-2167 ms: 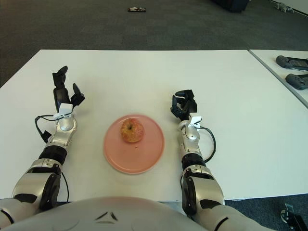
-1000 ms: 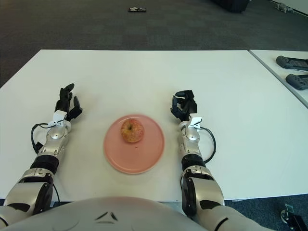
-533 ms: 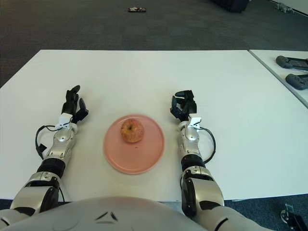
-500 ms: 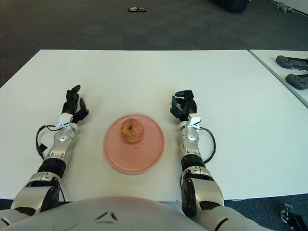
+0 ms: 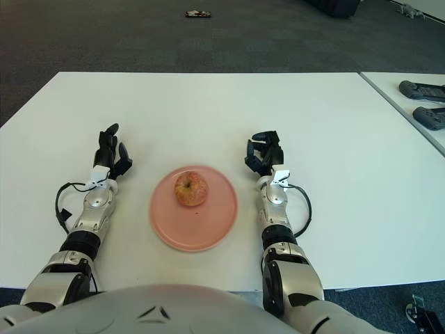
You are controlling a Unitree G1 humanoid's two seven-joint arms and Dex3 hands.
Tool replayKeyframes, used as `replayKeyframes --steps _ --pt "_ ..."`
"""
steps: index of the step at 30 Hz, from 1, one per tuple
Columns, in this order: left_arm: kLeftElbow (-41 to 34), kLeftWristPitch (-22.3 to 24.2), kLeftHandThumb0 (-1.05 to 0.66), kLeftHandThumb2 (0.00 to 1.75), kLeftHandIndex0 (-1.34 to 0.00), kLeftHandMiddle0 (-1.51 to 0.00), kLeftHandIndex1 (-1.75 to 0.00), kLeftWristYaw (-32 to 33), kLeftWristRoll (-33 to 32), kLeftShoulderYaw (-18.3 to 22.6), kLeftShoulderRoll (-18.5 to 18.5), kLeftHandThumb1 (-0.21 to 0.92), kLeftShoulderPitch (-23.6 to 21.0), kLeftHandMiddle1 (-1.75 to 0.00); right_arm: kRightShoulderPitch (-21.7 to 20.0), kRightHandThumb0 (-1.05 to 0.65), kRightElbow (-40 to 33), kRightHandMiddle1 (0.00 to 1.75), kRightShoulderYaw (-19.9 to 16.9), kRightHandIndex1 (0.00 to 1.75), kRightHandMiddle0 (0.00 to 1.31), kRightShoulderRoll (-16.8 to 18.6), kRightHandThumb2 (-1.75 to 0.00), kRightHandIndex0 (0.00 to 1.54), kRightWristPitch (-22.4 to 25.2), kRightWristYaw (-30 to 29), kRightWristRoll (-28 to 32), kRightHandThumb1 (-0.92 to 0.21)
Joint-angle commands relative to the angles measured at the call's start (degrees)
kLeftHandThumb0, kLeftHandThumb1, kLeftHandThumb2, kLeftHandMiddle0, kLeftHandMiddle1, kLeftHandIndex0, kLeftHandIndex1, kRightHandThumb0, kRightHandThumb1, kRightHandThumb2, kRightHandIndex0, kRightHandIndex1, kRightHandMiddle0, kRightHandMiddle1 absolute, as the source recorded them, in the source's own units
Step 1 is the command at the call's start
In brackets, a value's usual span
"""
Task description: Put the apple into the plate.
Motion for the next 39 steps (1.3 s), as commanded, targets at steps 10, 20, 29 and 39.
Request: replayKeyframes --steps 10,20,29,39 --pt "1.1 -1.0 -0.80 0.93 0.00 -0.21 -0.72 0.4 0.9 -0.8 -0.6 0.92 0.6 -0.17 2.4 -0.01 1.8 1.75 0.0 1.47 0.27 1.1 -0.86 0.49 2.9 0.6 0.6 -0.62" --pt "1.4 -1.7 -0.79 0.94 0.00 -0.23 -0.73 1.4 1.1 -0.7 -0.9 0.92 0.6 -0.17 2.3 -0.01 1.9 1.75 0.3 1.47 0.28 1.0 -0.86 0.49 2.9 0.1 0.0 -0.62" --pt "2.2 -2.2 -0.80 0.94 0.00 -0.23 -0.73 2.3 1.3 -0.8 -0.9 0.92 0.5 -0.17 2.2 -0.01 2.0 1.75 0.5 1.48 0.28 0.9 -0.86 0.48 2.9 -0.1 -0.1 -0.62" --pt "2.7 -3.9 -0.77 0.92 0.00 -0.22 -0.64 2.4 1.1 -0.8 -1.1 0.92 0.8 -0.15 2.2 -0.01 1.9 1.75 0.6 1.47 0.28 0.9 -0.86 0.49 2.9 0.0 0.2 -0.62"
